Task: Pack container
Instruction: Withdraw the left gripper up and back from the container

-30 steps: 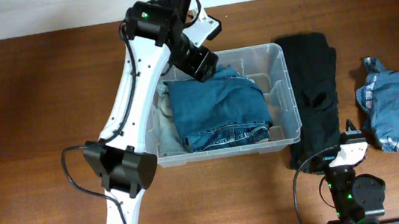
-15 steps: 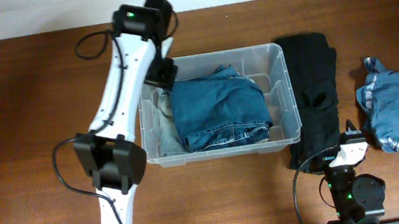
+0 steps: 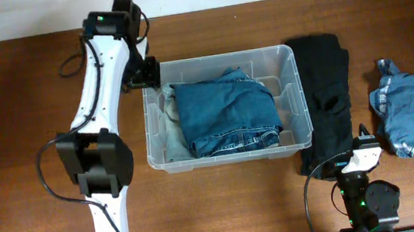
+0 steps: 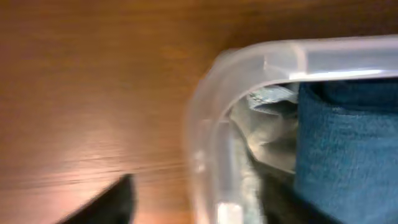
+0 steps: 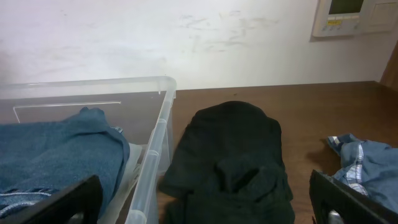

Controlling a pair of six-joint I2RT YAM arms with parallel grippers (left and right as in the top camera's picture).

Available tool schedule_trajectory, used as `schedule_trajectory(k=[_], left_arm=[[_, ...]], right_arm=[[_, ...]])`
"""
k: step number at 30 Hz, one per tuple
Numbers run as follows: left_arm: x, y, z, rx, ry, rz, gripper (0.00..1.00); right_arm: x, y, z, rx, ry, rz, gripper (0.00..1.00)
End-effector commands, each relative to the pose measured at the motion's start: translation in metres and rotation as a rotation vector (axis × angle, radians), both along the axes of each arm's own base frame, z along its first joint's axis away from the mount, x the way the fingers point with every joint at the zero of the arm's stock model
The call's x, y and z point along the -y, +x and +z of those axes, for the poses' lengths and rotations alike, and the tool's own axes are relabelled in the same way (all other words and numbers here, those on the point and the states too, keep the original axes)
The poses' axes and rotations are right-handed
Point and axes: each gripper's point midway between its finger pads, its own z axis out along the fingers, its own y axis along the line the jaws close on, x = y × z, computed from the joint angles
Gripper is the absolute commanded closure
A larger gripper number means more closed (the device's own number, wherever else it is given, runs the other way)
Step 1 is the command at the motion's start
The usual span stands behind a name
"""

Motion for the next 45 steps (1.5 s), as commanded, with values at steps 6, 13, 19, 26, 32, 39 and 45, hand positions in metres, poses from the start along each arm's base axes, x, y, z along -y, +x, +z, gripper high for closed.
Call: schedule_trajectory(k=[6,13,19,26,32,39,45], left_arm=[[0.011,0.002,-0.022,-0.019,-0.067,0.009,0.72],[-0.014,0.026,-0.022,0.073,-0.003,0.083,0.83],[-0.038,0.038,-0.021,0.106,-0.002,0.13,0.99],[-0.054,0.054,-0.018,0.166,-0.005,0.117,0.99],[-0.061,0.071,-0.014,0.241,0.019,0.103,0.99],[-0.059,0.068,0.011,0.262,0.001,0.101,0.28],[-0.061,0.053,0.106,0.39,-0.008,0.104,0.0]], right_arm=[[-0.001,0.0,-0.002,-0.002,-0.006,0.007,0.02],[-0.001,0.0,-0.002,-0.002,-0.006,0.007,0.02],[-0.001,0.0,-0.002,-0.002,-0.006,0.007,0.02],[-0.001,0.0,-0.002,-0.002,-0.006,0.007,0.02],[-0.001,0.0,-0.002,-0.002,-0.006,0.007,0.02],[-0.001,0.0,-0.002,-0.002,-0.006,0.007,0.02],[-0.001,0.0,-0.002,-0.002,-0.006,0.007,0.02]])
